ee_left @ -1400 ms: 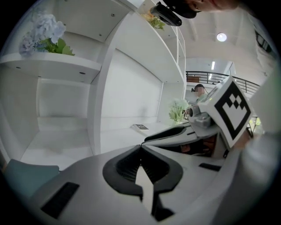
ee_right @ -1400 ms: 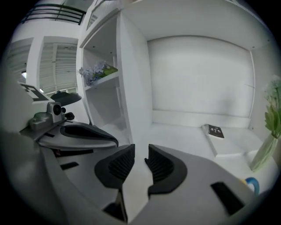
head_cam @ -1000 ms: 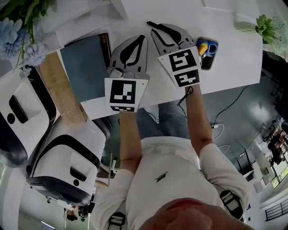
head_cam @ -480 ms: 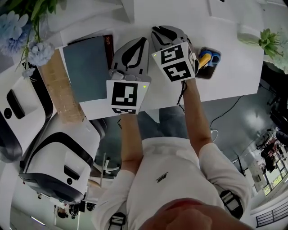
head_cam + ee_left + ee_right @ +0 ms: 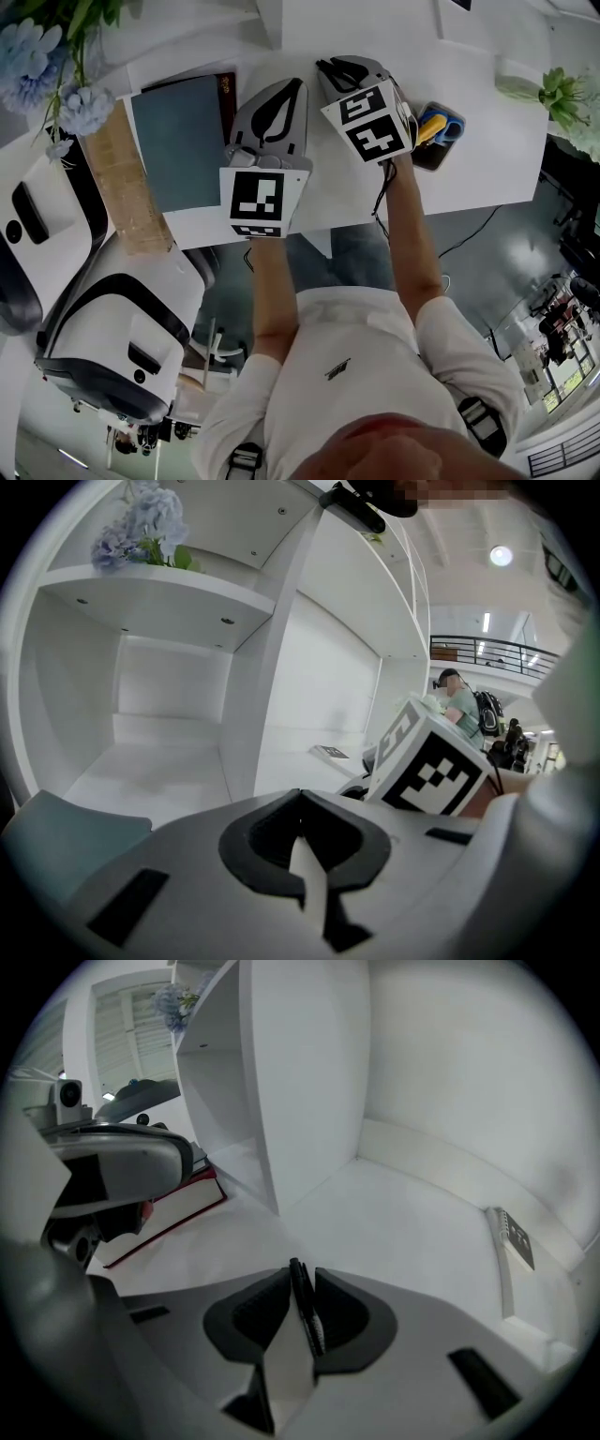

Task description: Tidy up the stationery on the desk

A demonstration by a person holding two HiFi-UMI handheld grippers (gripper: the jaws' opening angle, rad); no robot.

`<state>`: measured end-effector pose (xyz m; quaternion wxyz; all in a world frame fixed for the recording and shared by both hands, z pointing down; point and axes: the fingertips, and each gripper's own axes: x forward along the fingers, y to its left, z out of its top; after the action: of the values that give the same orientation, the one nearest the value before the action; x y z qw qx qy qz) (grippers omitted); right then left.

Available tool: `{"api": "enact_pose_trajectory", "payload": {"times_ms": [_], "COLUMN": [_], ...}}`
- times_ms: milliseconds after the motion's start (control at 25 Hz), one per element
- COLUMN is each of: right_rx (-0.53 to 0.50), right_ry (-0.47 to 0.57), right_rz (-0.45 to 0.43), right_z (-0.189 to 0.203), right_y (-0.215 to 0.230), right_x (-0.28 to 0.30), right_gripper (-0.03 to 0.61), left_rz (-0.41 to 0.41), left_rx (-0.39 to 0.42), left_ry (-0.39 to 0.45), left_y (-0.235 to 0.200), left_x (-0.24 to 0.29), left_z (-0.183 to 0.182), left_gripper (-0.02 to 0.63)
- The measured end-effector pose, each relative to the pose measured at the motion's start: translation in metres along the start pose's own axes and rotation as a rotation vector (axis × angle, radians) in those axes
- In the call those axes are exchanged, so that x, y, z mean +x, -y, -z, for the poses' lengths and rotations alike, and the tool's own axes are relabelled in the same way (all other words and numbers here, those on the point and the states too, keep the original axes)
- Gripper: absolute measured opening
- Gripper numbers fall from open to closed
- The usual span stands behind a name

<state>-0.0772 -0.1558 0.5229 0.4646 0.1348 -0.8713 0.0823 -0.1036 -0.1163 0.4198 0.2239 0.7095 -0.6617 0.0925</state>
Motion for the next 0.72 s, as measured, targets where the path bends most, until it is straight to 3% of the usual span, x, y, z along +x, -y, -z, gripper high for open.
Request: {"api": "enact_pose_trajectory", "payload": {"times_ms": [240, 720], "right_rx": [-0.006, 0.066], "right_ry": [0.007, 0.249], "right_rz": [-0.015, 0.093], "right_z": [-0.002, -0.04], "right_y": [-0.003, -0.005], "right_x": [-0.003, -0.073], "right_gripper": [0.044, 0.044], "left_rz": [0.011, 0.057], "left_rx": [0.005, 0.033], "left_ry": [0.0, 0.006], "left_y": [0.006, 0.018], "left_x": [-0.002, -0.014], "left_z": [-0.002, -0.015], "left_gripper": [0.0, 0.0]}}
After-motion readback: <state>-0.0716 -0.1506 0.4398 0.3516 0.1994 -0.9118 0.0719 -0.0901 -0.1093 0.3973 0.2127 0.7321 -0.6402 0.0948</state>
